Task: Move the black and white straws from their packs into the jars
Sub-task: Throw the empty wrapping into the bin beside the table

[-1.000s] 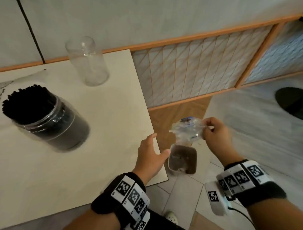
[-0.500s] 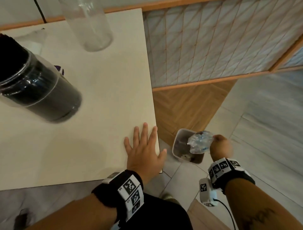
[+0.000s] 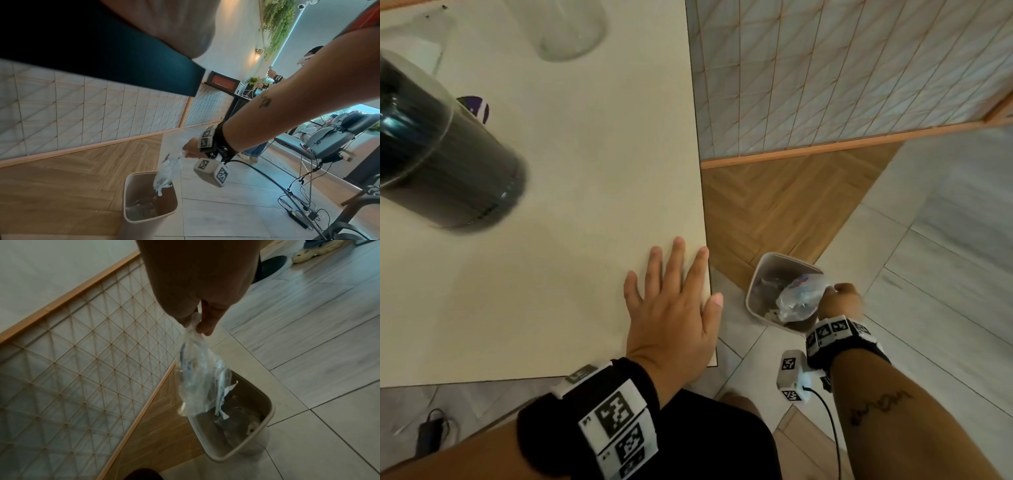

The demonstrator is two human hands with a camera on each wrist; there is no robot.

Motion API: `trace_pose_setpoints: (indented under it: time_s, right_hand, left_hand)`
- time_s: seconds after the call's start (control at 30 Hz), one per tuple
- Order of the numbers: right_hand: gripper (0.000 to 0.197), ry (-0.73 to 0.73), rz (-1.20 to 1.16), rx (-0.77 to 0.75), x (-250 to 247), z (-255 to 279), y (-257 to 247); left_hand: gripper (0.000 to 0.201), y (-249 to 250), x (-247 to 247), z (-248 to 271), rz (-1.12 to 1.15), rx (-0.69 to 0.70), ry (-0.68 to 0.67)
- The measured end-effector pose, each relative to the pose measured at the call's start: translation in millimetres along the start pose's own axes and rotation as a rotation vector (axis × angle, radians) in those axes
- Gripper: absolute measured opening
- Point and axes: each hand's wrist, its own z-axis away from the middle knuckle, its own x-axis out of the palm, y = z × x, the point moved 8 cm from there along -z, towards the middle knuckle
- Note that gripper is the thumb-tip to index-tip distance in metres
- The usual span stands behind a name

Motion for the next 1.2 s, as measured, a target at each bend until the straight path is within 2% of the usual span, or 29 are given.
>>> trace_pose_setpoints:
  time_s: [0.2, 0.37, 0.43, 0.6, 0.7, 0.9, 1.03, 1.2]
  right_hand:
    - [0.028, 0.011, -0.077, 0.049, 10.7, -18.7, 8.7]
    - [0.033, -0.186, -0.149, 0.078, 44.4, -20.0, 13.5]
    - [0.035, -0.213, -0.164, 0.088, 48.3, -18.5, 13.8]
    - [0.031, -0.321, -0.035, 0.073, 50.4, -3.4, 19.3]
    - [0.025, -0.361, 0.007, -0.016, 45.8, 8.3, 16.9]
    - [0.017, -0.302, -0.091, -0.14, 3.0, 51.1, -12.0]
    - [0.019, -0.284, -0.214, -0.248, -42.8, 102.3, -61.4]
    - [0.012, -0.283, -0.36, -0.449, -90.1, 172.9, -129.4]
  left_hand:
    - [0.057, -0.9, 0.2, 0.4, 0.011, -0.003, 0.026]
    - [0.057, -1.4, 1.1, 0.8, -0.006, -0.01, 0.026]
    - [0.057, -1.2, 1.6, 1.0, -0.003, -0.015, 0.017]
    - [0.062, -2.7, 4.3, 1.3, 0.044, -0.039, -0.046]
    - [0.065, -1.3, 1.1, 1.6, 0.037, -0.041, -0.083]
    - [0.077, -3.0, 5.0, 3.6, 0.054, -0.059, -0.188]
    - [0.059, -3.2, 5.2, 3.4, 0.07, -0.042, -0.257]
    - [0.057, -8.0, -1.3, 1.2, 0.185, 0.001, -0.365]
